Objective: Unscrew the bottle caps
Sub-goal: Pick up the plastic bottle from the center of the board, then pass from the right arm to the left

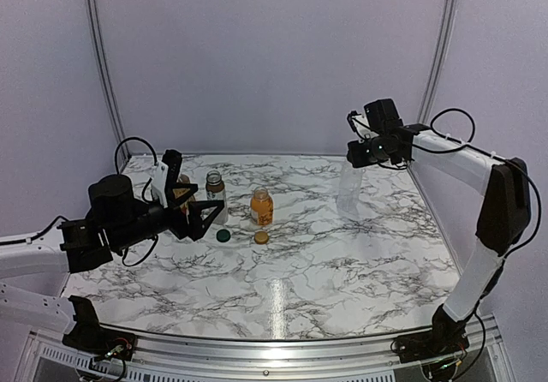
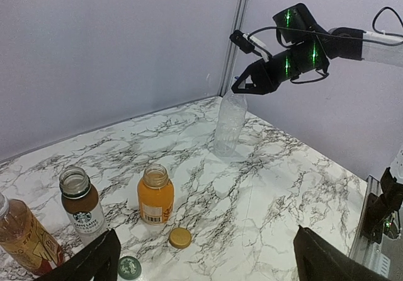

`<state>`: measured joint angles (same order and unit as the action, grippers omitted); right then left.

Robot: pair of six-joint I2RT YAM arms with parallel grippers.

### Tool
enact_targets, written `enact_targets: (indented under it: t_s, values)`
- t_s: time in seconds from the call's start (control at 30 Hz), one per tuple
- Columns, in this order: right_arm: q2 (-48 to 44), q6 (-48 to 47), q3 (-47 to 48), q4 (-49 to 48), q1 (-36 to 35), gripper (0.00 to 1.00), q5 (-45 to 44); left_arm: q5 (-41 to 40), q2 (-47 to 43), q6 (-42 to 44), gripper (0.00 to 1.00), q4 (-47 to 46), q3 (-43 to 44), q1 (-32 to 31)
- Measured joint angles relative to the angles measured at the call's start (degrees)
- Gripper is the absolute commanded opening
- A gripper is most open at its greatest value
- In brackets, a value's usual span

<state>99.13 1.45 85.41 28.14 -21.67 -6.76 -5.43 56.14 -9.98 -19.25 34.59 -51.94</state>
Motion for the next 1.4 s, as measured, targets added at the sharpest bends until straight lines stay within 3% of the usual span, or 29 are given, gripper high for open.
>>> enact_targets:
  t_s: [0.23,0.5,0.83,1.4]
  values:
    - [-2.51,-0.02,-0.24,0.74,0.11,0.11,3.91,3.13,1.99,-0.02,0.99,0.26,2.03,0.00]
    - [-14.60,-0.02,-4.39,2.54,-1.03,0.09,10.78,7.15,4.11,-1.38,0.99,1.03,4.26,-0.33]
    - [-25.05,2.54,-11.69,2.45,-9.64,0.06,19.17,7.37,12.15,0.66,0.99,6.86,10.62,-3.15]
    - [-27.50,8.04,-12.17,0.57,-16.11,0.03,33.09,7.43,13.97,5.57,0.98,8.72,15.15,-5.97]
